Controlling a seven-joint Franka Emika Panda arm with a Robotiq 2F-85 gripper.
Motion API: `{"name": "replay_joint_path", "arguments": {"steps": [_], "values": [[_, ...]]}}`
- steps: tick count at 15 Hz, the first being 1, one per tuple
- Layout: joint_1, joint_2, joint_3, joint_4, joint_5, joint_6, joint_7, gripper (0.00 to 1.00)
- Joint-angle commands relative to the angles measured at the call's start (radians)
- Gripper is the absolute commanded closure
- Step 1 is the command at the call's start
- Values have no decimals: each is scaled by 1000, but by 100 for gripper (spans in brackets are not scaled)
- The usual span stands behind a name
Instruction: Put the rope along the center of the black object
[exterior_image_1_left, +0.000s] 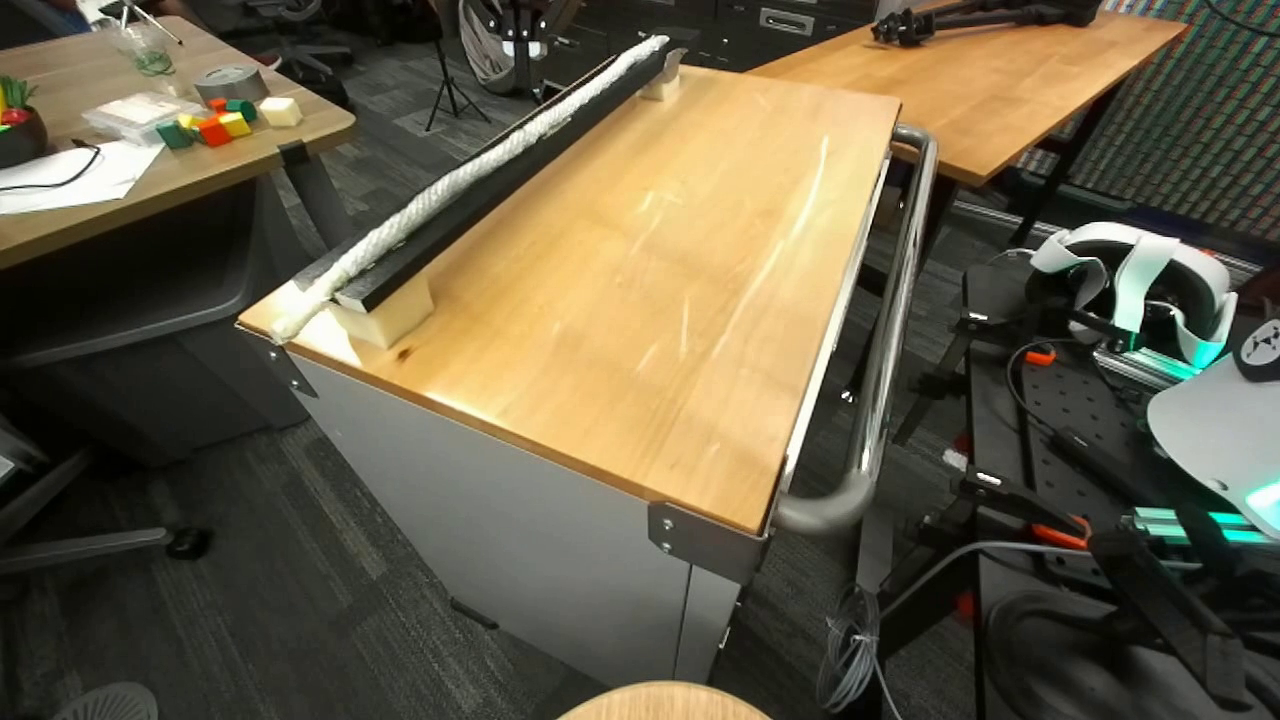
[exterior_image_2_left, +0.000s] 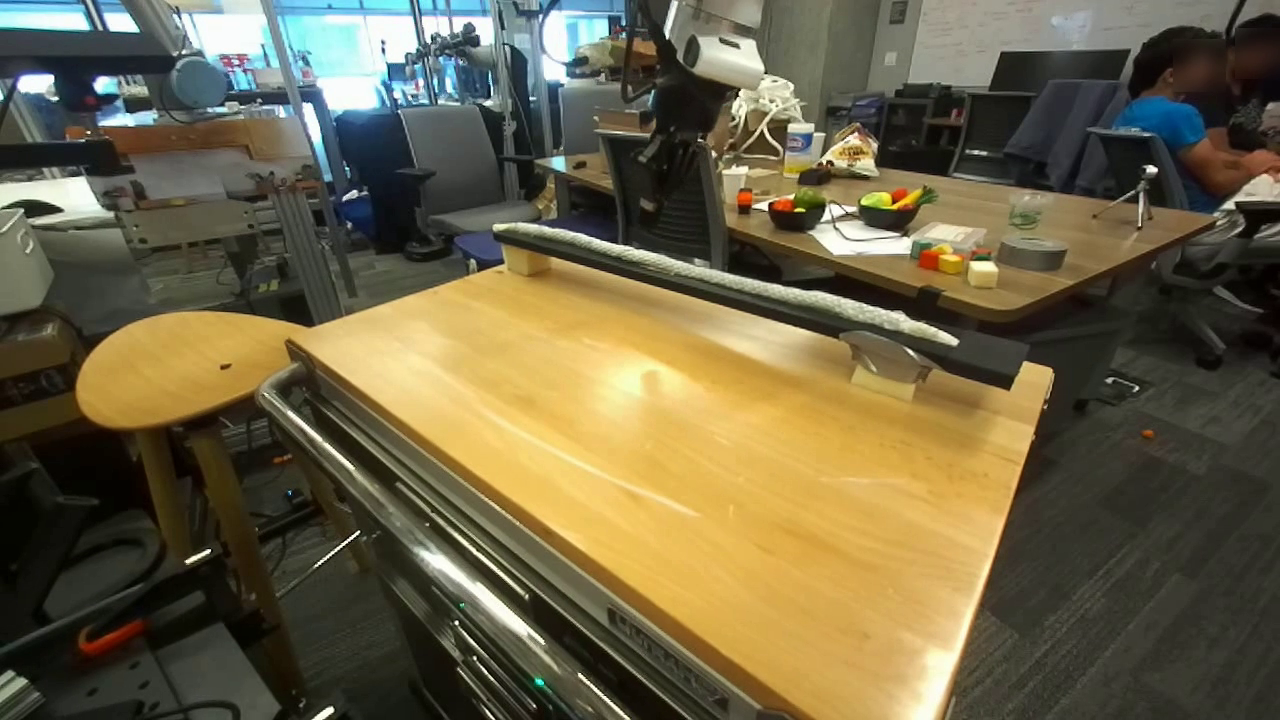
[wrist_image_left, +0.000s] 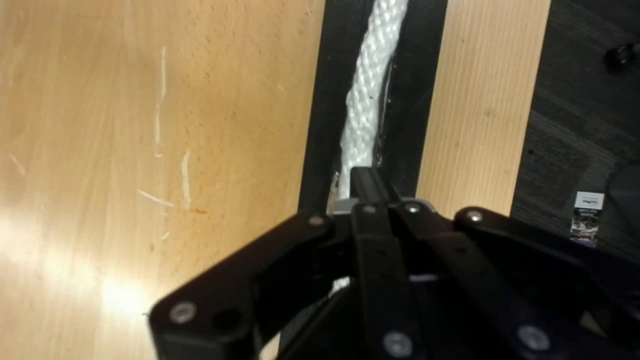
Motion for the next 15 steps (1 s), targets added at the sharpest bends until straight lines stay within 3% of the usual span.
{"name": "replay_joint_path", "arguments": {"steps": [1, 7, 15], "values": [[60, -65, -46, -116, 9, 31, -24, 100], [110, -70, -69, -177, 1, 53, -20, 100], [109, -104, -74, -211, 21, 67, -34, 100]]}}
